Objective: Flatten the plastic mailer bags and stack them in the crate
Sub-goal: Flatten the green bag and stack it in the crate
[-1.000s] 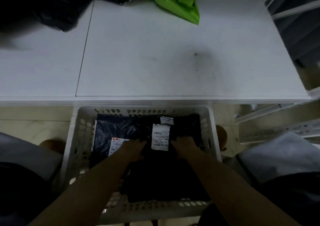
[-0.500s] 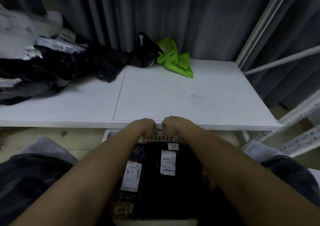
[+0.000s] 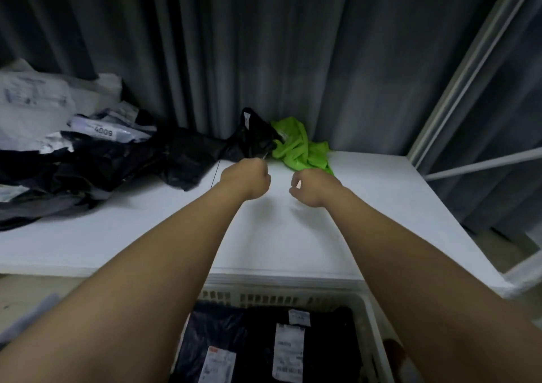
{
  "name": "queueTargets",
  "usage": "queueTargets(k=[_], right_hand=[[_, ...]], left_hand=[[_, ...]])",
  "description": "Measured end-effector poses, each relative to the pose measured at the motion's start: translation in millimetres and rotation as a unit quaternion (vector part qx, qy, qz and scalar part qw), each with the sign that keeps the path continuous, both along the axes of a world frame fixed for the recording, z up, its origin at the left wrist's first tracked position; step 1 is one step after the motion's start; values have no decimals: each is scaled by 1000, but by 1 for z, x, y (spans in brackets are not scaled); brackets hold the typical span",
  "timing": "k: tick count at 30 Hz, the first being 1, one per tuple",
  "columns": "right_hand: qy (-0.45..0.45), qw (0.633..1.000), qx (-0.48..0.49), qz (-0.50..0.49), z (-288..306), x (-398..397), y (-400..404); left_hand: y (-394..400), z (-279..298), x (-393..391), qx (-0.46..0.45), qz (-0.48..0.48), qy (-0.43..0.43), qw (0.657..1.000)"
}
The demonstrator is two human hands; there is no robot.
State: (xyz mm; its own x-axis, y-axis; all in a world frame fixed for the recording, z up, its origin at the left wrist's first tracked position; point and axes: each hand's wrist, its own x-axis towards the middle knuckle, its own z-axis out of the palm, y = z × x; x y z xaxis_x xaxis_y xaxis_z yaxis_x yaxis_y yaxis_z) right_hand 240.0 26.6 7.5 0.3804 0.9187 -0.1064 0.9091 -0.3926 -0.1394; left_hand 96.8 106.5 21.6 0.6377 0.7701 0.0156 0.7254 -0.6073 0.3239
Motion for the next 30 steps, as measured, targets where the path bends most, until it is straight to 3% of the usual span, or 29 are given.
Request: queueTargets(k=[5,12,22,30], right_hand=[[67,991,100,-56,-43,38,9],[88,943,273,-167,-89,103,54],[54,935,231,-263,-102,157,123],[96,907,324,-250,-95,158,82]], left_hand=[[21,-22,25,-29,44,-75,996],[69,-70,85,-74,49,-120,989],[100,-98,122,-64,11,-138,988],[83,-99,113,-78,6,-131,988]])
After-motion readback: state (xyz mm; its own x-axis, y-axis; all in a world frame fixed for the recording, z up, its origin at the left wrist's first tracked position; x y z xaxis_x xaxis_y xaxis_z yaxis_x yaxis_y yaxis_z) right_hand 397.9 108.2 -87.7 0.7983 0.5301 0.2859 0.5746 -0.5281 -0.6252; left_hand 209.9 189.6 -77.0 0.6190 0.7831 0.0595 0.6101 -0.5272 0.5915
